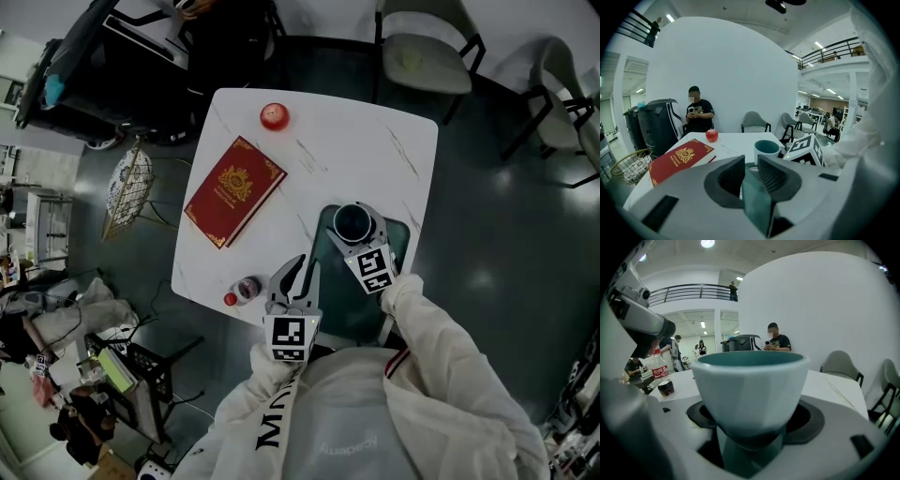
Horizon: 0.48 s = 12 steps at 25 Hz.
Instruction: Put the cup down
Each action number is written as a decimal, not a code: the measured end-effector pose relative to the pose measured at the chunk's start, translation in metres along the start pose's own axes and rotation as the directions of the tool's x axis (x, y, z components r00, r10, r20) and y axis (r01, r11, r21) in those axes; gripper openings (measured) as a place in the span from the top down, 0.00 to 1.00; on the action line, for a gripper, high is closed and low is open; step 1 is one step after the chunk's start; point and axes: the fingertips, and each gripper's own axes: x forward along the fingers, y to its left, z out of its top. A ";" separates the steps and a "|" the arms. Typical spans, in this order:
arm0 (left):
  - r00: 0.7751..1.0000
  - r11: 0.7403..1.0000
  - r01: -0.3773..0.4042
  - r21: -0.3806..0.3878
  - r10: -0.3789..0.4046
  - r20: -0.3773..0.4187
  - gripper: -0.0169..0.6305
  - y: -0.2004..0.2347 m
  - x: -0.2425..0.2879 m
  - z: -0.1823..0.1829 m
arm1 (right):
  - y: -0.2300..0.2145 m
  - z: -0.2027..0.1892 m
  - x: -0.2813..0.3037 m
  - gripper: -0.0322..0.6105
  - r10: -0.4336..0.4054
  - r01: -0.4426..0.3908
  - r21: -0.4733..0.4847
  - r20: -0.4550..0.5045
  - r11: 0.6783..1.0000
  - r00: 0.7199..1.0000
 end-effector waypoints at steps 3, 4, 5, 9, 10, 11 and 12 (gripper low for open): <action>1.000 1.000 0.000 0.001 0.000 0.003 0.83 -0.001 0.000 0.000 | -0.001 -0.001 0.000 0.37 -0.005 0.005 0.007 -0.007 1.000 1.000; 1.000 1.000 0.001 0.001 -0.001 0.004 0.83 -0.001 -0.001 0.000 | -0.001 -0.002 -0.001 0.37 -0.003 0.003 0.005 -0.014 1.000 1.000; 1.000 1.000 0.002 0.001 -0.002 0.006 0.83 -0.001 -0.002 0.001 | 0.000 -0.003 -0.001 0.37 0.002 -0.002 0.005 -0.025 1.000 1.000; 1.000 1.000 0.005 0.006 -0.006 0.013 0.83 -0.001 -0.006 0.002 | 0.003 -0.013 -0.001 0.37 0.020 -0.017 0.041 -0.081 0.999 0.997; 1.000 1.000 0.006 0.006 -0.006 0.016 0.83 -0.001 -0.008 0.002 | 0.003 -0.014 -0.002 0.37 0.018 -0.014 0.043 -0.088 0.999 0.996; 1.000 1.000 0.007 0.005 -0.007 0.018 0.83 -0.002 -0.010 0.001 | 0.003 -0.016 -0.002 0.37 0.016 -0.012 0.043 -0.093 0.999 0.996; 1.000 1.000 0.006 0.004 -0.006 0.019 0.83 -0.002 -0.012 0.000 | 0.003 -0.017 -0.002 0.37 0.016 -0.012 0.043 -0.097 0.999 0.995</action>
